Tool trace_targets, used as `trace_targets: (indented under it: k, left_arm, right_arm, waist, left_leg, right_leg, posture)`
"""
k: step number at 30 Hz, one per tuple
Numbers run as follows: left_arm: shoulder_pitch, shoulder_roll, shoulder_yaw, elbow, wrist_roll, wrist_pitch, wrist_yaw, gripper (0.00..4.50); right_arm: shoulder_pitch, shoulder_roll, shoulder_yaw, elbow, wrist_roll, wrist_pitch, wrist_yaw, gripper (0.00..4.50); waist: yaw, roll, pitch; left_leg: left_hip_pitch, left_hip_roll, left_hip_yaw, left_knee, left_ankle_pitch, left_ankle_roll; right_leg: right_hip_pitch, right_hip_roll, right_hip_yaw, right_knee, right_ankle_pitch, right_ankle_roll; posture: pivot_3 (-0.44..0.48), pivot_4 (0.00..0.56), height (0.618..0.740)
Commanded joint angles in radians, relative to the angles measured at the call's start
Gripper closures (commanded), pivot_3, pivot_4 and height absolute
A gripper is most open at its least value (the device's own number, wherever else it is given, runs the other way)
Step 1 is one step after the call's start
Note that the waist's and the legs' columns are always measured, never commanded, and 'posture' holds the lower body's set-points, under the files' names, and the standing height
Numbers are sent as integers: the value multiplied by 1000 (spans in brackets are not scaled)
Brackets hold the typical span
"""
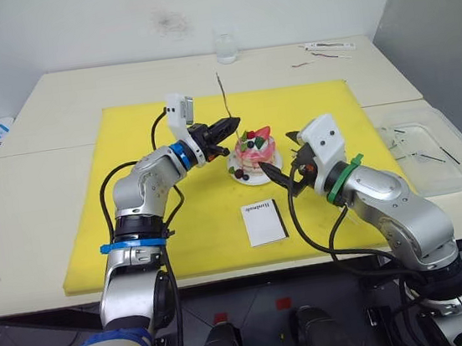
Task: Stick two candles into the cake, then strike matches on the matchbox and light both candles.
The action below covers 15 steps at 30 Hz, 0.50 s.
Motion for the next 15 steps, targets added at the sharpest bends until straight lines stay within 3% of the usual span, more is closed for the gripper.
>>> trace_targets:
  k: [1, 15]
  left_arm:
    - [-14, 3, 8, -17, 6, -22, -9, 4500]
    - [-18, 2, 10, -2, 20, -41, -12, 4500]
  right_arm:
    - [-14, 1, -26, -34, -1, -2, -4, 33]
    - [-19, 7, -24, -27, -2, -4, -4, 33]
  waist:
    - [0, 0, 0]
    - [0, 0, 0]
  left_leg:
    - [0, 0, 0, 0, 0, 0]
    - [0, 0, 0, 0, 0, 0]
  right_leg:
    - [0, 0, 0, 0, 0, 0]
    - [0, 0, 0, 0, 0, 0]
  posture:
    - [0, 150, 740]
    - [0, 150, 740]
